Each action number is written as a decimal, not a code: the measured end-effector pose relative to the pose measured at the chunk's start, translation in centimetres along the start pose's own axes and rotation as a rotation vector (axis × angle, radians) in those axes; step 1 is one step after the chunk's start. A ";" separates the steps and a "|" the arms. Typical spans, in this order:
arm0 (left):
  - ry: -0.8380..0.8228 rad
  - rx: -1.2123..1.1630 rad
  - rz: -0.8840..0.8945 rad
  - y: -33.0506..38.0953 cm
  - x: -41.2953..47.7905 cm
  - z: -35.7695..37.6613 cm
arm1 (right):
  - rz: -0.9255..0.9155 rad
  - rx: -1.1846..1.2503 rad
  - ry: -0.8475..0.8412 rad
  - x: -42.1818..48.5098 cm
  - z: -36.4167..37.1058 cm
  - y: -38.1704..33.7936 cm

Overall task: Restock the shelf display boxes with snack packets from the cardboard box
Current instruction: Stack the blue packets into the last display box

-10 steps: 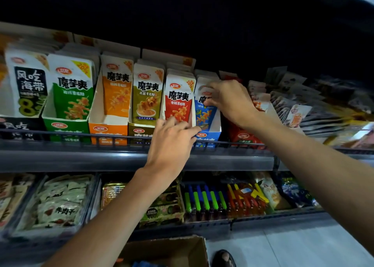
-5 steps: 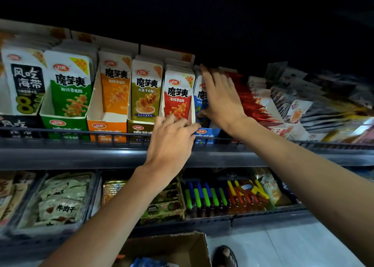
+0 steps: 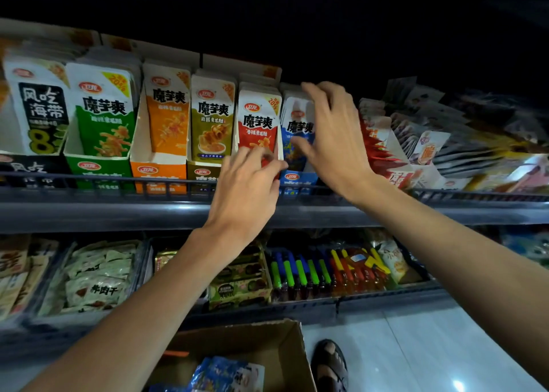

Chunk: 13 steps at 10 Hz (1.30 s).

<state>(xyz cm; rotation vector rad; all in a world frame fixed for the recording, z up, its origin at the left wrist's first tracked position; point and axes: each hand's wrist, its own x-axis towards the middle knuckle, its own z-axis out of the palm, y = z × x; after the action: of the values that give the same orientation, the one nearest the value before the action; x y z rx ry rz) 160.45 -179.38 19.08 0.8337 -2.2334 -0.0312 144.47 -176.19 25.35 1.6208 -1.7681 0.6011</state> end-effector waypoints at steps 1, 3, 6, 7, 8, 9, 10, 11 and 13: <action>0.027 -0.085 0.016 -0.7 -1.5 -1.4 | -0.044 0.154 -0.022 -4.4 -1.4 -2.0; -0.528 -0.179 -0.098 -3.9 -6.3 -1.6 | -0.051 0.475 -0.540 -14.0 0.7 -5.0; -1.182 0.047 -0.306 -9.8 -18.4 0.1 | 0.186 0.665 -1.383 -29.9 10.0 -13.2; -1.228 0.218 -0.425 -12.1 -22.5 1.3 | 0.263 0.640 -1.529 -35.2 13.3 -16.6; -1.222 0.280 -0.538 -13.7 -25.0 2.8 | 0.294 0.575 -1.573 -38.6 15.5 -18.6; -1.233 0.291 -0.685 -15.7 -29.0 5.4 | 0.227 0.485 -1.607 -42.4 18.4 -21.3; -1.188 0.207 -0.806 -16.8 -31.6 7.0 | 0.101 0.439 -1.566 -43.8 19.3 -22.6; -1.136 0.098 -0.963 -18.1 -33.9 8.4 | -0.051 0.336 -1.450 -45.9 21.2 -24.3; -1.065 0.033 -1.032 -17.3 -32.9 7.0 | 0.011 0.248 -1.394 -46.9 23.2 -26.0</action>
<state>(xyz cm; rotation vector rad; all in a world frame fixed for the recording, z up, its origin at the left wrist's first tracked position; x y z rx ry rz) 182.47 -175.66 -11.45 2.2744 -2.3460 -1.1477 167.30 -163.98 -27.04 2.4635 -2.6471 -0.5415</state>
